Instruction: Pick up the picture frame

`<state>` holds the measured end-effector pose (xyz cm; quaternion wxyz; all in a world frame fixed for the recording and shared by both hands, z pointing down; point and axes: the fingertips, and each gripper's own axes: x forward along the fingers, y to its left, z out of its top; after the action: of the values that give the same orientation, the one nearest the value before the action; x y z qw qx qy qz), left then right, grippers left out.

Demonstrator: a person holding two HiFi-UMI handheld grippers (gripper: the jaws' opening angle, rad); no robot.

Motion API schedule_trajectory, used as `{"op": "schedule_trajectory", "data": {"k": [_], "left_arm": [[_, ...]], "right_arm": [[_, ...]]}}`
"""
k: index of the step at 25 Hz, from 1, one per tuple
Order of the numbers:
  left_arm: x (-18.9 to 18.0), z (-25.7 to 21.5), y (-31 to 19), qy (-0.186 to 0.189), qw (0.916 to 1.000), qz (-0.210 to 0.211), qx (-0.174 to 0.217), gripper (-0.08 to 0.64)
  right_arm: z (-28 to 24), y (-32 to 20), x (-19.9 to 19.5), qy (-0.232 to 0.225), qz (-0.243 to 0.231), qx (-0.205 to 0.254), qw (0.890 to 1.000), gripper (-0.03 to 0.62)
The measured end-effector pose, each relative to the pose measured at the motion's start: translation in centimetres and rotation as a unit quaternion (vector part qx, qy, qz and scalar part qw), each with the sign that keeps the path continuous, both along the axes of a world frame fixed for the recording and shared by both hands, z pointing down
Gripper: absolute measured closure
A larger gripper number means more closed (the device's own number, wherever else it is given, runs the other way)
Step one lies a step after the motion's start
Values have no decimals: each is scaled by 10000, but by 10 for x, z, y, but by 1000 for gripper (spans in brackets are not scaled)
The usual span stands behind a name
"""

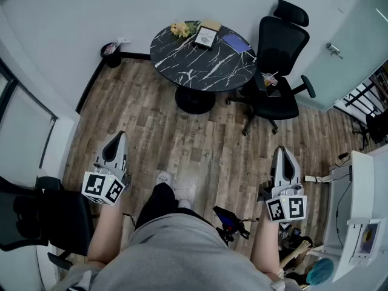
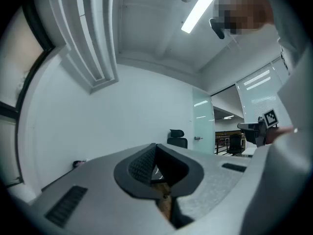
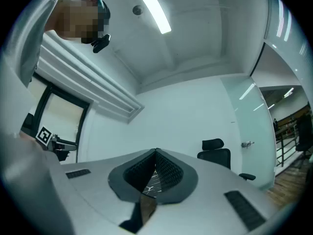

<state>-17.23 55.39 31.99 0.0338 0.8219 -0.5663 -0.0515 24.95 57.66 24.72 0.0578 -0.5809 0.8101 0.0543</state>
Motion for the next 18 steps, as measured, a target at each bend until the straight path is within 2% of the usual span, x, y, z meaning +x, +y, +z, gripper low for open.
{"op": "schedule_trajectory", "data": {"k": [13,18], "left_arm": [[9,-3,-15,56,9999,157,-11,552],[6,0,-31,-38,9998,177,-9,552]], "right_arm": [[-2,-9,-10,55,-140,-45,9999,569],[-4,-22,-14,-153,-154,-13,9998,568]]}}
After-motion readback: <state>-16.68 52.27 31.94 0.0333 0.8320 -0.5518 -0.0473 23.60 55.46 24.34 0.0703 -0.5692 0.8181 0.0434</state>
